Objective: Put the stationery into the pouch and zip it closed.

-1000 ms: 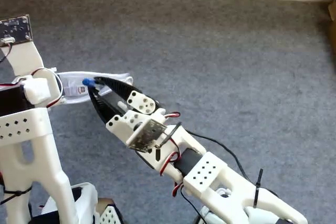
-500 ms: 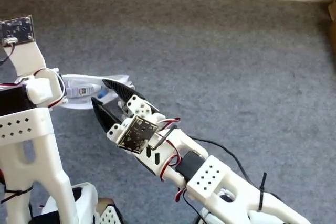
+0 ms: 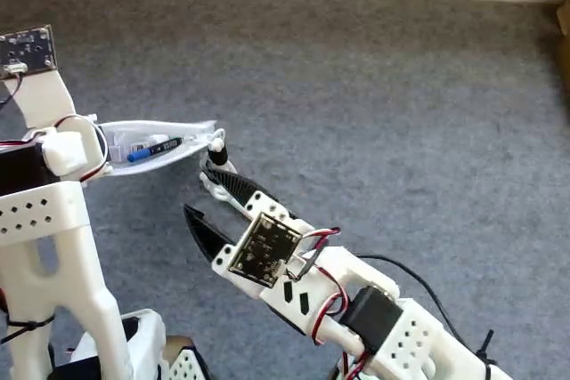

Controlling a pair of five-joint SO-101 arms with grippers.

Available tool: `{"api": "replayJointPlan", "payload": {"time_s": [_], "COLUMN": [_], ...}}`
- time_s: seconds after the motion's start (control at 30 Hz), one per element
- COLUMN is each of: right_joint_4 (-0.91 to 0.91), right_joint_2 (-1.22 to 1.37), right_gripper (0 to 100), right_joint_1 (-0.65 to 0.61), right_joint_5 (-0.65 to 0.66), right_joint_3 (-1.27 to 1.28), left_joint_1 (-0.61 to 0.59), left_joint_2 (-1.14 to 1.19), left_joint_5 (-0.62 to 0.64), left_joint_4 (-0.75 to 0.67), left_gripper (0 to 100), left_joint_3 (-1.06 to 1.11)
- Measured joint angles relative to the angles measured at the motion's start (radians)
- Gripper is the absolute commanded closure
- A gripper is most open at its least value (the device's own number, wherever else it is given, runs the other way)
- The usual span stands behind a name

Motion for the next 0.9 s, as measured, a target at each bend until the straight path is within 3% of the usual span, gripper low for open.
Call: {"api": "replayJointPlan", "payload": {"time_s": [0.33, 0.47, 0.9], "right_joint_4": [0.333, 0.427, 0.367], "right_joint_2": [-0.006, -0.008, 0.026], "right_gripper": [83.6, 83.6, 83.6], "right_joint_1": [0.094, 0.140, 0.164], "right_joint_5": [-0.008, -0.078, -0.106], "right_joint_3": [-0.071, -0.071, 0.097], "left_joint_1": [0.000, 0.000, 0.000], "left_joint_2": [0.000, 0.000, 0.000], "left_joint_5": [0.000, 0.000, 0.000], "left_joint_4": [0.000, 0.000, 0.000], "left_gripper": [99, 99, 99], "left_joint_3": [0.000, 0.000, 0.000]}}
